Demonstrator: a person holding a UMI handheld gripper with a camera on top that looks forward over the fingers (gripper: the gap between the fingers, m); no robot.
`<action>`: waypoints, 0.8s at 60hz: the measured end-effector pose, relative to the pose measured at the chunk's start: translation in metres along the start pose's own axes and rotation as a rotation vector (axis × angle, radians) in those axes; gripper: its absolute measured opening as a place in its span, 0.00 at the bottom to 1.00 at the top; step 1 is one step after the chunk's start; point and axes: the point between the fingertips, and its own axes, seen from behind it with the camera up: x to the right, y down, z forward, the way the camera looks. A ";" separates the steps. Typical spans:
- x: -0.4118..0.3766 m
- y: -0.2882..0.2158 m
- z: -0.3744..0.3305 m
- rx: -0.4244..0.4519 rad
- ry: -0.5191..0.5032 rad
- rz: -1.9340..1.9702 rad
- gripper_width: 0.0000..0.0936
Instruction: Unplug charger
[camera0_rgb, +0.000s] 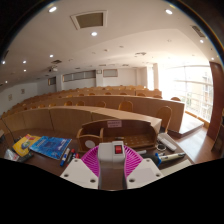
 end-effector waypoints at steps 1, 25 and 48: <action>0.011 0.009 0.000 -0.029 0.002 -0.008 0.29; 0.039 0.143 0.002 -0.275 -0.003 -0.024 0.64; 0.021 0.098 -0.114 -0.247 0.027 -0.013 0.91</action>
